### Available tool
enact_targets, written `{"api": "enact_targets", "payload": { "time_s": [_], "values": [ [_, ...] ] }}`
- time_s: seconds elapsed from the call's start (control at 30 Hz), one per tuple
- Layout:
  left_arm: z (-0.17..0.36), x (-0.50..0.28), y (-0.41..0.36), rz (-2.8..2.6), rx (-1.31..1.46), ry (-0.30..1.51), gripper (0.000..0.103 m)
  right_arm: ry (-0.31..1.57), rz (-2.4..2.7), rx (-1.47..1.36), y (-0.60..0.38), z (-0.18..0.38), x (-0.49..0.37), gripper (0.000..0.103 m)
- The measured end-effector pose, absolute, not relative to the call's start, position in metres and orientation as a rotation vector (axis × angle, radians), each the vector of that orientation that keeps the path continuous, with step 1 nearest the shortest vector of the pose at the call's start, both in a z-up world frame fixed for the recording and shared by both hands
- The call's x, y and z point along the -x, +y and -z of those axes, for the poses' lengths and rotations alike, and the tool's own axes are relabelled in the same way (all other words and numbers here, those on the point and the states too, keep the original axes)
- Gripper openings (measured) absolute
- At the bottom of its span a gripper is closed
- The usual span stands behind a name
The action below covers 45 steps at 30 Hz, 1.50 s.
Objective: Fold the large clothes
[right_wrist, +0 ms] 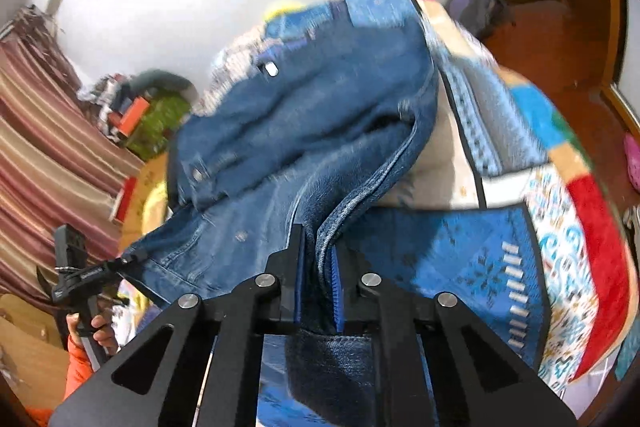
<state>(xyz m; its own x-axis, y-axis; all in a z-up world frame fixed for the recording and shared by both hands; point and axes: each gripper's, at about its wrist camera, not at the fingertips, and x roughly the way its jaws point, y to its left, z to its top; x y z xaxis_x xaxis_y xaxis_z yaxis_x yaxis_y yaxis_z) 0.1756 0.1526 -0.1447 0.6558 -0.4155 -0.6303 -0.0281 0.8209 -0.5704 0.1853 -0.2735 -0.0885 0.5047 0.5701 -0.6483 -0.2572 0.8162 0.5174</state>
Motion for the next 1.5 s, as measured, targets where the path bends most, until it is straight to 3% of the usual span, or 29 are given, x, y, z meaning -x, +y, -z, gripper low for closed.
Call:
{"api": "enact_targets", "payload": {
  "time_s": [0.3,0.43,0.73,0.77,0.87,1.0,1.17,1.23,1.37,1.5],
  "values": [
    [0.073,-0.153,0.140,0.274,0.512,0.683,0.012,0.826,-0.505,-0.352,-0.281,0.064,-0.175,0.005],
    [0.075,-0.138,0.145,0.243,0.502,0.684,0.012,0.860,-0.477,-0.325,-0.287,0.076,-0.175,0.005],
    [0.109,-0.134,0.155,0.174,0.530,0.755,0.012,1.120,-0.431,-0.316,-0.297,0.139,-0.174,0.013],
    [0.110,-0.134,0.155,0.175,0.533,0.753,0.012,1.148,-0.430,-0.322,-0.296,0.147,-0.172,0.017],
    [0.109,-0.133,0.153,0.173,0.516,0.751,0.012,1.189,-0.417,-0.333,-0.295,0.158,-0.168,0.045],
    [0.107,-0.135,0.143,0.166,0.463,0.752,0.012,1.157,-0.437,-0.321,-0.288,0.158,-0.163,0.053],
    [0.109,-0.136,0.140,0.174,0.464,0.751,0.012,1.096,-0.433,-0.305,-0.271,0.158,-0.155,0.053],
    [0.109,-0.136,0.141,0.173,0.467,0.748,0.012,1.061,-0.420,-0.285,-0.268,0.157,-0.149,0.045],
    [0.108,-0.137,0.142,0.172,0.464,0.745,0.012,1.064,-0.453,-0.307,-0.274,0.149,-0.153,0.018],
    [0.103,-0.142,0.143,0.172,0.446,0.741,0.012,1.038,-0.492,-0.357,-0.282,0.128,-0.159,0.016]
  ]
}}
